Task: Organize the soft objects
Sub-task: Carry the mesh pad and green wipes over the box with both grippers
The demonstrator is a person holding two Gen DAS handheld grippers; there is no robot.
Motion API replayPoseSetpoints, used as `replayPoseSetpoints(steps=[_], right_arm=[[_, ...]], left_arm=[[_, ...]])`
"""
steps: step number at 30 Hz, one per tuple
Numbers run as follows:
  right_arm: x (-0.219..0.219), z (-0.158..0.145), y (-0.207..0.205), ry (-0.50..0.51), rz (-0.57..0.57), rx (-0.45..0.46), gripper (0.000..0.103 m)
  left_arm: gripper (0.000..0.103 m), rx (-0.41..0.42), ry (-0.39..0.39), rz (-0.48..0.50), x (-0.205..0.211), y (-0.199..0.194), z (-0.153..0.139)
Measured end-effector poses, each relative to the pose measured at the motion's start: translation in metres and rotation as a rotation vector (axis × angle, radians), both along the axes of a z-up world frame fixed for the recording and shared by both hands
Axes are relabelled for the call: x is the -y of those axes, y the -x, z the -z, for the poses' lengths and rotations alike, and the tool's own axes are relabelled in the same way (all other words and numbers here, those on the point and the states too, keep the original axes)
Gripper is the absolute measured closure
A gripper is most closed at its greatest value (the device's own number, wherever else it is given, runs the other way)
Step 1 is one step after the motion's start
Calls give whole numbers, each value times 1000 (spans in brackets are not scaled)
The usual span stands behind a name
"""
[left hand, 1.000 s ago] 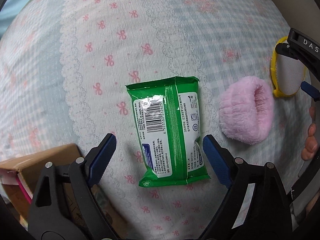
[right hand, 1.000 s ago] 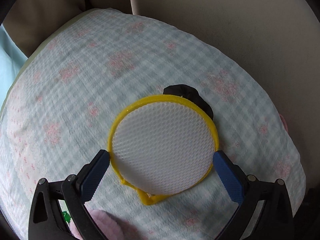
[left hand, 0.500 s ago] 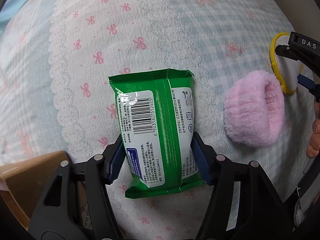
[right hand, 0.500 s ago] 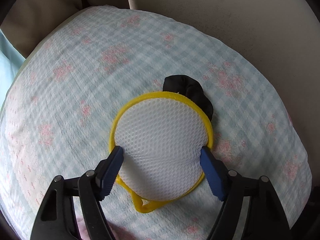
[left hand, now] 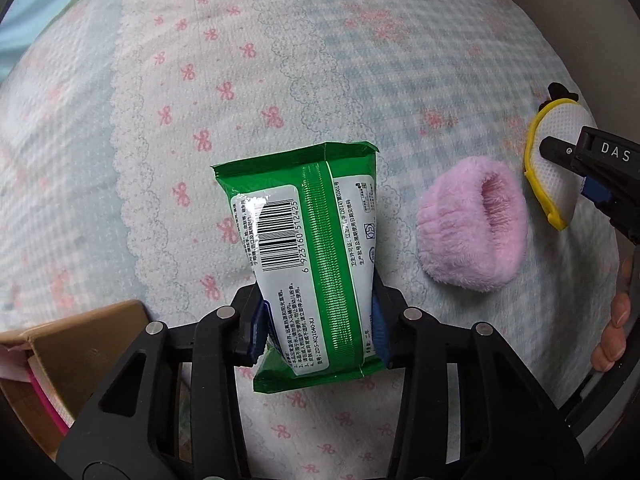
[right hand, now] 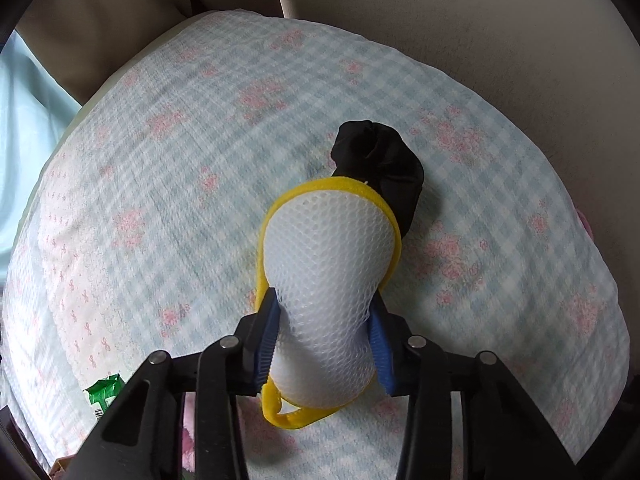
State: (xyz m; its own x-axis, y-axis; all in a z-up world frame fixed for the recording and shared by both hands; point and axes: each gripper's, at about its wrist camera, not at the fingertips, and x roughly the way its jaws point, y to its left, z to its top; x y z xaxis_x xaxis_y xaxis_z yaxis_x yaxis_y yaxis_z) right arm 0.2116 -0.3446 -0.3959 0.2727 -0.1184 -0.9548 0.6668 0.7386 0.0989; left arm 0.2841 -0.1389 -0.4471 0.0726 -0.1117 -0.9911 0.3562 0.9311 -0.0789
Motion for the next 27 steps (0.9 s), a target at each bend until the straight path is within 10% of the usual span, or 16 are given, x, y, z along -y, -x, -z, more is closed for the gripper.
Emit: replayPoseSetpoints(steps=[27], right_arm=[[-5, -220, 64, 96, -332, 264, 66]], left_arm=[[65, 308, 111, -103, -12, 69, -216]])
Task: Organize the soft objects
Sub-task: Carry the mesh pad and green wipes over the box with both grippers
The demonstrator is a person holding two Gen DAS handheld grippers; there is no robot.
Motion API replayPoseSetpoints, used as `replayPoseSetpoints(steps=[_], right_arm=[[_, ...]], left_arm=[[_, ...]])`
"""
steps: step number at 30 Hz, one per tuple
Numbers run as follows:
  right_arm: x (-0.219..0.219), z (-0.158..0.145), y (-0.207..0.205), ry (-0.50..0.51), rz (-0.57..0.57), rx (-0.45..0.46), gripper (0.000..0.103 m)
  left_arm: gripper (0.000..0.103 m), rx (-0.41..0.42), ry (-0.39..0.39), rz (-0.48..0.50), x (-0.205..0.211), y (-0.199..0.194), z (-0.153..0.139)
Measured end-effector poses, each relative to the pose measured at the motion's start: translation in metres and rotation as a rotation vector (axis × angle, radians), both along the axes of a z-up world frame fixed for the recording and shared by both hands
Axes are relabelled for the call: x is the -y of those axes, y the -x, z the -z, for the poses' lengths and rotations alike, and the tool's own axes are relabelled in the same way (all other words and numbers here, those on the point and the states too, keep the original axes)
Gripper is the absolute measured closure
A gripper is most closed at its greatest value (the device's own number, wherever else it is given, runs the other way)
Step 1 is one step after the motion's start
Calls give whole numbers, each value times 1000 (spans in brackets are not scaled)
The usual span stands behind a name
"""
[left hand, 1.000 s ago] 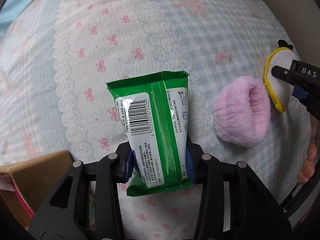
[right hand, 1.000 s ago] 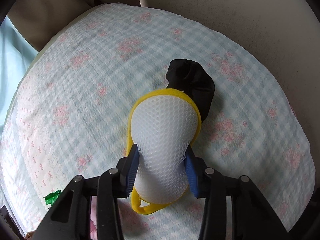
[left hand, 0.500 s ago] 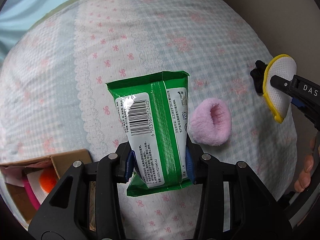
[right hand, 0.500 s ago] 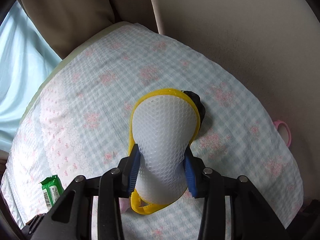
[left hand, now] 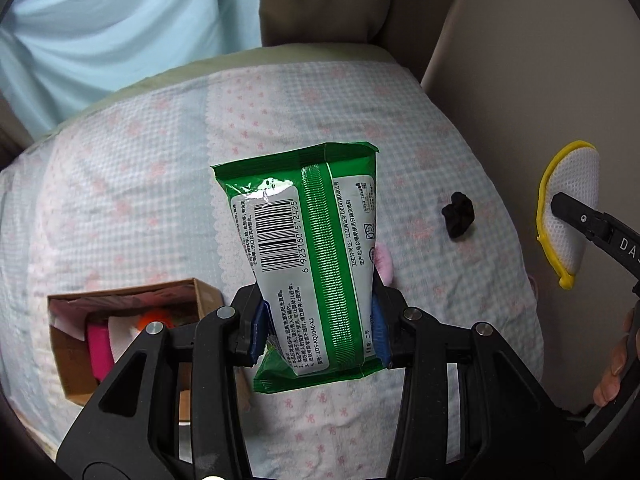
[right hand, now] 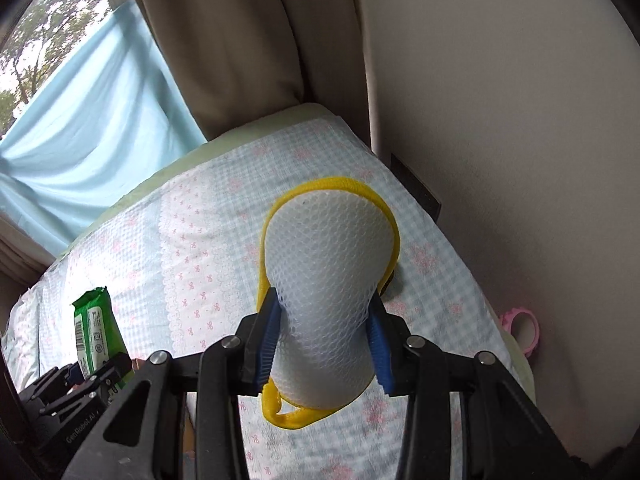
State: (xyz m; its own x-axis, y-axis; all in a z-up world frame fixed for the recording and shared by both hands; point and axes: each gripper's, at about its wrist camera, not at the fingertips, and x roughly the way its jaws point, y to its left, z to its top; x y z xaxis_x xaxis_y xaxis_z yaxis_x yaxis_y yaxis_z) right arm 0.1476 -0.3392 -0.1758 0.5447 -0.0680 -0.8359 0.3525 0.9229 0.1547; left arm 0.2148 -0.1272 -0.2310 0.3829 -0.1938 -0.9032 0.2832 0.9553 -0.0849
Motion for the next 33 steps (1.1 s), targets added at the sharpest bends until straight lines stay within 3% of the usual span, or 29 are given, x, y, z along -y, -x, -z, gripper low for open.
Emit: replayPoseSetpoints(steps=[9, 15, 26, 33], right_arm=[[-60, -58, 20, 43, -235, 62, 66], [-125, -70, 21, 36, -363, 79, 66], [-265, -60, 14, 34, -463, 32, 66], [-332, -25, -2, 23, -456, -54, 66]], left_arm=[[65, 83, 21, -120, -53, 38, -65], [65, 126, 26, -192, -108, 63, -88], [65, 102, 17, -223, -227, 63, -79], [65, 27, 23, -199, -304, 47, -50]])
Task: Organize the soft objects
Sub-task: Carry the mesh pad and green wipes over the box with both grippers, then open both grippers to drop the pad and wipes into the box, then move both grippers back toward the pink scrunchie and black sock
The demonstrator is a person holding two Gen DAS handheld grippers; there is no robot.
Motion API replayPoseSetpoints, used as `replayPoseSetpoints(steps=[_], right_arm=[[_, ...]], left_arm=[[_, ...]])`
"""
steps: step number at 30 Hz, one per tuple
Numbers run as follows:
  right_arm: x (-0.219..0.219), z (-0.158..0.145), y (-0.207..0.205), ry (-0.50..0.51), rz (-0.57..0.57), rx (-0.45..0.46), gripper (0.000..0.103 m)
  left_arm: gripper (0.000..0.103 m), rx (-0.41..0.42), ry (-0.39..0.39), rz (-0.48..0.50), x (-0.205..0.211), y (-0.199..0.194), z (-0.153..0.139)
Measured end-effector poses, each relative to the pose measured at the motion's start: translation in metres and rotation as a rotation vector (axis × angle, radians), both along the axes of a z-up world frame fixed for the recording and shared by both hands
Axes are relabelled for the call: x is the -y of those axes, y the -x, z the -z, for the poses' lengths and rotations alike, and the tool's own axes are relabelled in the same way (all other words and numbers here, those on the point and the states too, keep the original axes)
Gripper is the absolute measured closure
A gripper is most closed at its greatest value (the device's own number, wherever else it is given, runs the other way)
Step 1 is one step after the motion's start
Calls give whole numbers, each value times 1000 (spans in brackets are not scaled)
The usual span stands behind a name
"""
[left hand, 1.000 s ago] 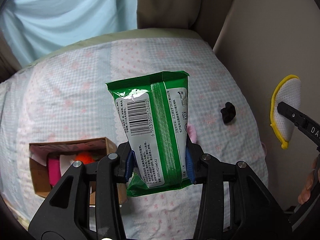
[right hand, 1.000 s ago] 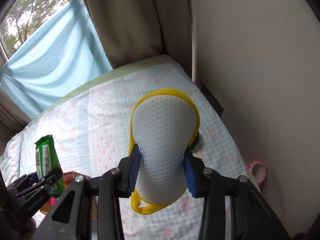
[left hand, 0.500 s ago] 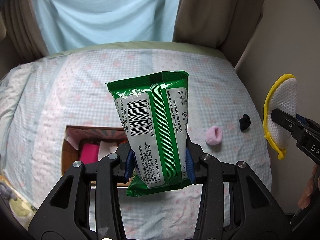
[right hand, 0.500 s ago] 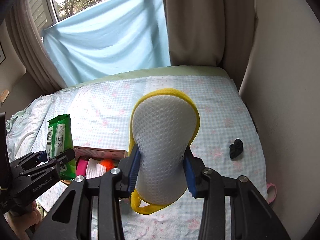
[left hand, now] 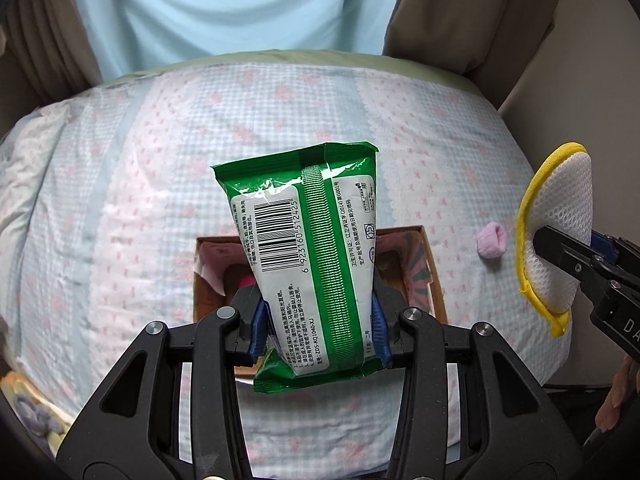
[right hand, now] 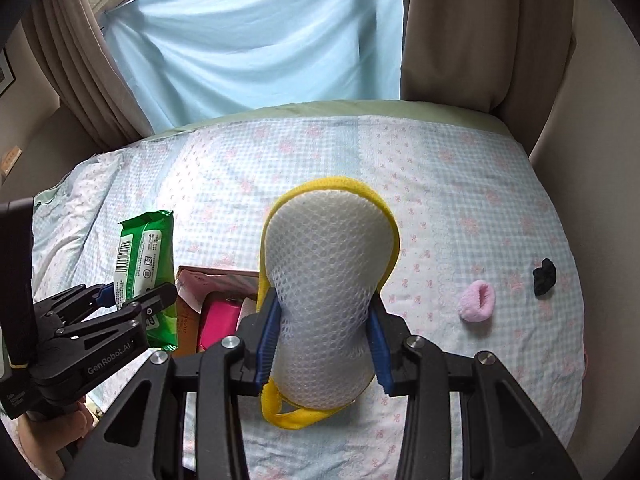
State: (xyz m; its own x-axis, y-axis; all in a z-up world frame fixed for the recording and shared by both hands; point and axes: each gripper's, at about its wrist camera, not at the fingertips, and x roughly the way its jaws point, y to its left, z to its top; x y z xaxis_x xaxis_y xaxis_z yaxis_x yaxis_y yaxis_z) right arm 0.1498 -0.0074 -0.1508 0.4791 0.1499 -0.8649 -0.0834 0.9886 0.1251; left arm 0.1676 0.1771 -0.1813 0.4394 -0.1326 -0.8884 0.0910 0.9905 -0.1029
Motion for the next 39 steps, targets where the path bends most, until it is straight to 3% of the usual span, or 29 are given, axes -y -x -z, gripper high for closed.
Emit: replayPoseSetpoints(steps=[9, 18, 25, 26, 27, 28, 29, 31, 32, 39], right_arm=[[-57, 61, -13, -19, 3, -138, 66], [-63, 116, -31, -61, 7, -329, 64], [-54, 145, -47, -72, 31, -430, 54], [-53, 148, -49, -85, 30, -440, 53], [-52, 150, -51, -94, 34, -453, 48], [-51, 153, -53, -99, 39, -465, 38], [-51, 156, -55, -101, 40, -475, 31], [-49, 159, -58, -115, 53, -478, 6], [-48, 160, -58, -124, 60, -476, 2], [-46, 161, -59, -108, 60, -473, 0]], left_arm=[[65, -134, -23, 70, -55, -23, 62], [65, -305, -22, 134, -58, -32, 125], [62, -352, -64, 215, -42, -40, 148], [54, -365, -67, 216, -41, -43, 151], [26, -377, -70, 219, -40, -45, 155], [5, -377, -75, 223, -40, -47, 157], [0, -370, -80, 230, -38, -48, 158], [0, -373, -74, 245, -37, -50, 160], [0, -377, -78, 250, -37, -50, 161], [0, -407, -117, 237, -42, -45, 167]])
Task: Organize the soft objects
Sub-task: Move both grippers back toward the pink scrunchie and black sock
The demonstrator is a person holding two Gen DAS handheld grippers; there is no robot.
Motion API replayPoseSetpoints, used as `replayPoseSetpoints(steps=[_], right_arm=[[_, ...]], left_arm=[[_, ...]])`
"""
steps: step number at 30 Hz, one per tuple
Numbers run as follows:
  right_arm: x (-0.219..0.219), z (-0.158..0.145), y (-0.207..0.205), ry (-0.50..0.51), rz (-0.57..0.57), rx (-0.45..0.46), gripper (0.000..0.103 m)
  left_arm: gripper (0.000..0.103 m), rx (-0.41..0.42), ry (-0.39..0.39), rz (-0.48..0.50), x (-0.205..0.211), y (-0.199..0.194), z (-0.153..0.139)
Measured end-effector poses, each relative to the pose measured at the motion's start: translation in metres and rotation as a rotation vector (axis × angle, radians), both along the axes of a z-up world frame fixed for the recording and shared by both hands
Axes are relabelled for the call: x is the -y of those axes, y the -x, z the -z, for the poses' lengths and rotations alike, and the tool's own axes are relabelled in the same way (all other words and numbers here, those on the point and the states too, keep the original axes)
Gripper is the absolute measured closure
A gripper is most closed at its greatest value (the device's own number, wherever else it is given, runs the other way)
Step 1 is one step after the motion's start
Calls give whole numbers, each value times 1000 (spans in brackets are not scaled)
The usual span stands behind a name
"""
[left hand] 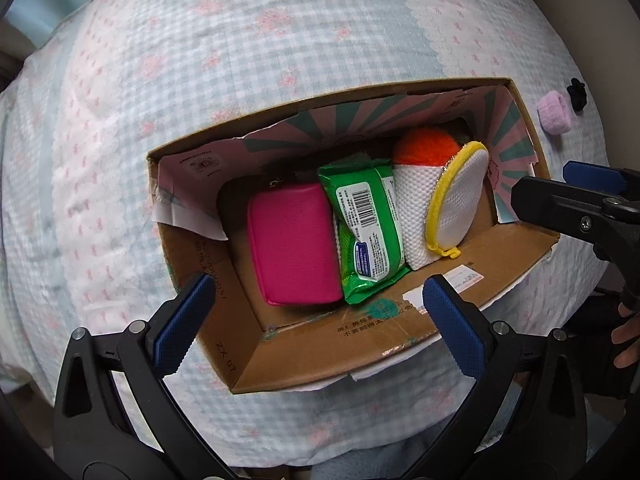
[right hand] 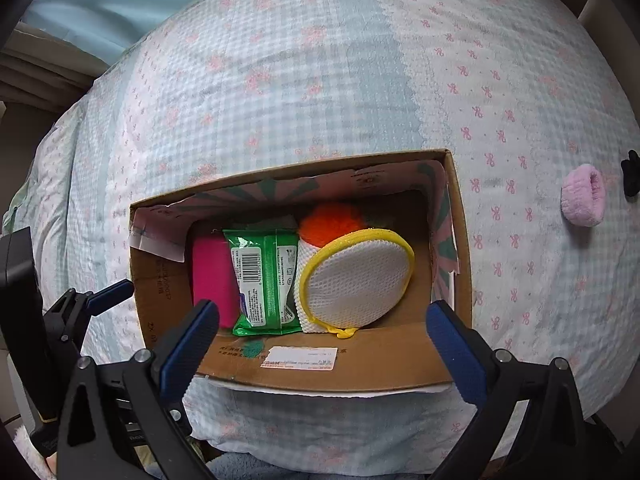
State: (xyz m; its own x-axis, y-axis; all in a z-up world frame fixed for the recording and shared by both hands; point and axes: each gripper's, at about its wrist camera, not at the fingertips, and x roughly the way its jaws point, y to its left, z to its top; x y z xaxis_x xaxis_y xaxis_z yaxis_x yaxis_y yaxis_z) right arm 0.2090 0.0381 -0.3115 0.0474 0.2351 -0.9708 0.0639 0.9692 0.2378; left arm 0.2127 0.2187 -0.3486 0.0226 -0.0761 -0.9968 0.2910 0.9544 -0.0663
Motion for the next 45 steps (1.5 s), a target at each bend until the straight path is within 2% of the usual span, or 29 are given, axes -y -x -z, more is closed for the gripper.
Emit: replayPoseSetpoints(steps=[7, 13, 18, 24, 34, 39, 45], right_arm=[[-1, -12, 9, 7, -26, 44, 0], [-6, -35, 20, -6, -36, 88, 0], [-7, -79, 38, 11, -34, 168, 0], [9, -148, 64, 54, -11, 312, 0], [68, -233, 106, 127, 66, 505, 0], [115, -250, 121, 112, 64, 572, 0], [184, -254, 124, 181, 59, 629, 0]], left_arm=[[0, 7, -7, -19, -1, 8, -5], [0, 64, -12, -18, 1, 17, -30], [0, 111, -28, -48, -1, 28, -61], [0, 226, 2, -76, -3, 44, -126], [0, 422, 37, -106, 21, 75, -211], [0, 472, 44, -101, 53, 80, -234], [0, 526, 39, -145, 112, 90, -253]])
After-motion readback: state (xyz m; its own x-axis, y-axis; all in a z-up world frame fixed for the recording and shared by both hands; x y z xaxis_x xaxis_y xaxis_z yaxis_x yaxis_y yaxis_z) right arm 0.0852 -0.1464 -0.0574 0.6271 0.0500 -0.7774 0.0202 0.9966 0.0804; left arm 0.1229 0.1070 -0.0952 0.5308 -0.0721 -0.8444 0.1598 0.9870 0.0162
